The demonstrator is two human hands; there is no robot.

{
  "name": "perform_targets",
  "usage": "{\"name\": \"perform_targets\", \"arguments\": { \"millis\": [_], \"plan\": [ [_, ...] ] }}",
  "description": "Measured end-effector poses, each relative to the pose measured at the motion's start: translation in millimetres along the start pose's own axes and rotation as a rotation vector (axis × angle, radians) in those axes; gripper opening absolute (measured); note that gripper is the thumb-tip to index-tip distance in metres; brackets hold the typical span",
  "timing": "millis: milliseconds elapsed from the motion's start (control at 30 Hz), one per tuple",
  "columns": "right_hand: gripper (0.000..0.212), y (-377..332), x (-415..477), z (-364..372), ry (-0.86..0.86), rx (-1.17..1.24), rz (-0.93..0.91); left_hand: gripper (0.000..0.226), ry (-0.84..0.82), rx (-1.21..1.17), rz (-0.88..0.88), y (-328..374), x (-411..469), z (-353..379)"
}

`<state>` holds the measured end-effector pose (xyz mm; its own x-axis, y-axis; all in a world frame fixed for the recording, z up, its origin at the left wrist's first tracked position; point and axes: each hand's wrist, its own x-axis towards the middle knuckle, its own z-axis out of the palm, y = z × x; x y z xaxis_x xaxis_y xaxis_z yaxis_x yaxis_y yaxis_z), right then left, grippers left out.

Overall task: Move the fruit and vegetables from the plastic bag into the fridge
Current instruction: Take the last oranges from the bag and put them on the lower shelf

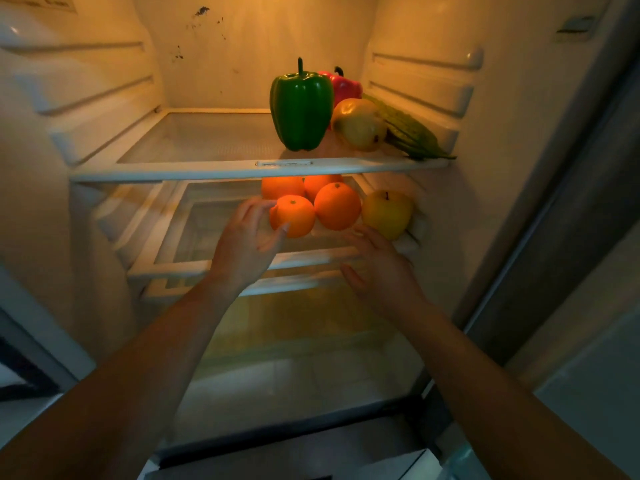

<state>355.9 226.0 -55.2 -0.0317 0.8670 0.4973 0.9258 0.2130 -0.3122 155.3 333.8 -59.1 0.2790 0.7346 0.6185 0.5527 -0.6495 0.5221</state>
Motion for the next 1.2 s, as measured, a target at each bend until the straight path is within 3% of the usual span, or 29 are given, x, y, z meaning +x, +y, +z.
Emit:
{"name": "perform_targets", "arguments": {
  "millis": [133, 267, 467, 700, 1200],
  "plan": [
    [0.048, -3, -11, -5, -0.019, 0.008, 0.013, 0.046, 0.002, -0.023, -0.073, 0, -16, -9],
    [0.049, -9, -26, -3, -0.032, 0.059, 0.017, 0.046, -0.047, -0.019, 0.033, 10, -40, -21],
    [0.050, -34, -62, 2, -0.144, 0.149, 0.121, 0.050, -0.299, 0.079, 0.129, 34, -84, -38],
    [0.050, -80, -133, -14, -0.250, 0.127, 0.252, 0.052, -0.385, 0.011, 0.142, 54, -145, -65],
    [0.042, -92, -335, -116, -0.008, -0.046, 0.594, 0.047, -0.669, -0.295, 0.239, 187, -251, -4]
  ]
}}
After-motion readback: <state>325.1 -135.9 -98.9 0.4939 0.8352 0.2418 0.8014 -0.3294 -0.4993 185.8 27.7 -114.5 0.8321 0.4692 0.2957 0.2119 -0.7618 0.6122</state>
